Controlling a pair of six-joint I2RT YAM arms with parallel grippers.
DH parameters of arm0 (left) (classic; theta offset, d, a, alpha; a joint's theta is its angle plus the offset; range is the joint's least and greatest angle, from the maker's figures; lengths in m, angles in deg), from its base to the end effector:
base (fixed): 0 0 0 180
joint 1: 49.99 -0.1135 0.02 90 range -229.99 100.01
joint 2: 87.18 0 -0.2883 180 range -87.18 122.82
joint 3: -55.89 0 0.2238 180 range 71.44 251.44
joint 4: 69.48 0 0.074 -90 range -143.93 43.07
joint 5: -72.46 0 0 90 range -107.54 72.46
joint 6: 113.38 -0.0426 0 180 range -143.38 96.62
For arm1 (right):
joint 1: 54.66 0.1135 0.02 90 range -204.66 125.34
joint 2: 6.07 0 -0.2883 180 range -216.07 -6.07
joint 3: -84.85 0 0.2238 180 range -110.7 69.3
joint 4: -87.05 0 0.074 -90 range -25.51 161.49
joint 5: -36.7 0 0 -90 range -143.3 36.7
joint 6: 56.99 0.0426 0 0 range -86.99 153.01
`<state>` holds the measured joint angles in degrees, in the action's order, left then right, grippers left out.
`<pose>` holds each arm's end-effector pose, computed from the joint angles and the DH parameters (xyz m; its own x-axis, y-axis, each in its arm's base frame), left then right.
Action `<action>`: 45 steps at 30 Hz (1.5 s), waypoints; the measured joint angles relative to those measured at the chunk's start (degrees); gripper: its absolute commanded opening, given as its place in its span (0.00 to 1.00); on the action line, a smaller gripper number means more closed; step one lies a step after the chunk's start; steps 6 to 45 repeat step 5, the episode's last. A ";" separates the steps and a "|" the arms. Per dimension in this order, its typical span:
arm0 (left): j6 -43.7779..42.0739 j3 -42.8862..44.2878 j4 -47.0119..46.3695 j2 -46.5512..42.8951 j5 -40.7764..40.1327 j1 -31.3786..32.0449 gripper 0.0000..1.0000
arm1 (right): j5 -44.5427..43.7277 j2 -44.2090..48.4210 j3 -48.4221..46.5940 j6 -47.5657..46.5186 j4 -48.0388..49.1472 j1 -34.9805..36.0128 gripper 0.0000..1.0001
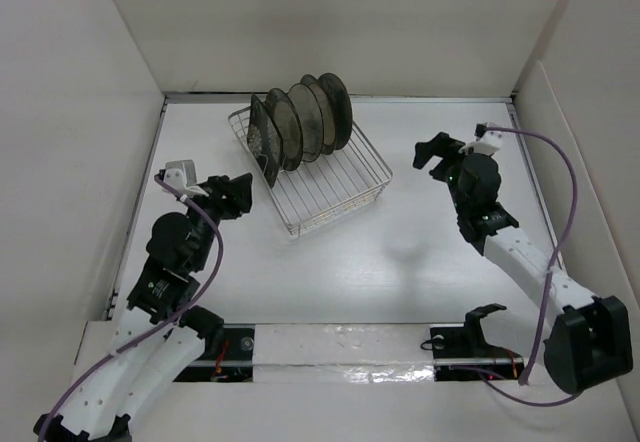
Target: Load the plates into the dish rack
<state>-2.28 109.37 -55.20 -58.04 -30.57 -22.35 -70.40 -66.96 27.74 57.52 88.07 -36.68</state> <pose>0.0805 -0.0313 0.3663 0.0525 -0.4234 -0.9044 0.2939 0.8721 -0.3912 0.2109 0.0553 0.3451 -0.0482 0.4012 -0.9147 0.0047 0.9159 0.4015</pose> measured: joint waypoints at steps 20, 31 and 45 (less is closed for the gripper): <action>-0.52 0.00 -0.24 1.77 -0.63 0.00 0.54 | 9.44 -7.26 2.29 1.84 -1.70 -1.97 1.00; -0.52 0.00 -0.24 1.77 -0.63 0.00 0.54 | 9.44 -7.26 2.29 1.84 -1.70 -1.97 1.00; -0.52 0.00 -0.24 1.77 -0.63 0.00 0.54 | 9.44 -7.26 2.29 1.84 -1.70 -1.97 1.00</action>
